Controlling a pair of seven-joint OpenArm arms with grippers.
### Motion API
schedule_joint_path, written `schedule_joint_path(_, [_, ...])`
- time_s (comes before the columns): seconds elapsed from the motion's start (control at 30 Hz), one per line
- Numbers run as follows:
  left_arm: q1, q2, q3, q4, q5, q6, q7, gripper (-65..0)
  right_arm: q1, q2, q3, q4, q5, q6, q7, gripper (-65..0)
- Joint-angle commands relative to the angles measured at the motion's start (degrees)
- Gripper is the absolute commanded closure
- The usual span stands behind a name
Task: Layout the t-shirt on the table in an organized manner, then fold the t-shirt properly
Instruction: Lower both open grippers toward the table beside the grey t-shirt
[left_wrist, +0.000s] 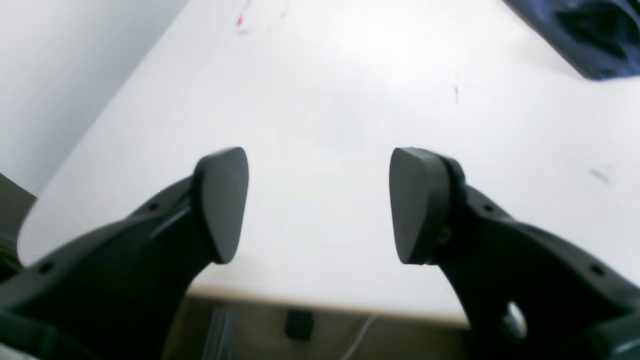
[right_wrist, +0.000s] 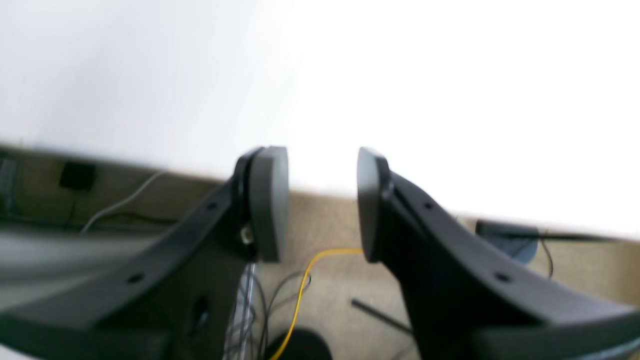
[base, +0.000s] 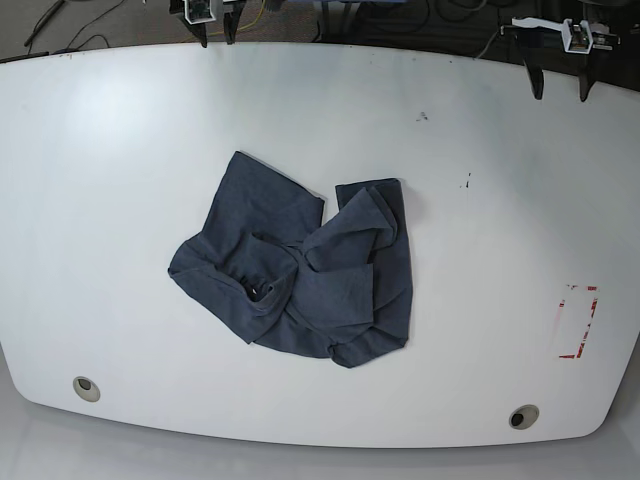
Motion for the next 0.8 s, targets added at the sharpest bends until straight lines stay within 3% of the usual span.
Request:
schedule_joint_path(0.0, [-0.41, -1.73, -0.20, 0.63, -0.44, 0.23, -0.98, -41.5, 0.43, 0.02, 0.06, 1.10, 0.23, -0.07, 1.24, -22.2])
schedule_joint_path(0.23, [-3.57, -3.49, 1.12, 0.90, -0.80, 0.23, 4.56, -41.5, 3.42, 0.02, 0.06, 1.10, 0.23, -0.07, 1.06, -22.2])
schedule_joint_path(0.63, [-9.64, -3.57, 2.44, 0.55, -0.53, 0.23, 4.65, -41.5, 7.99, 0.02, 0.15, 1.10, 0.23, -0.07, -0.70, -22.2])
schedule_joint_path(0.77, [-10.78, -5.07, 4.64, 0.37, -0.44, 0.23, 4.65, -41.5, 10.71, 0.02, 0.33, 1.10, 0.23, -0.07, -2.28, -22.2])
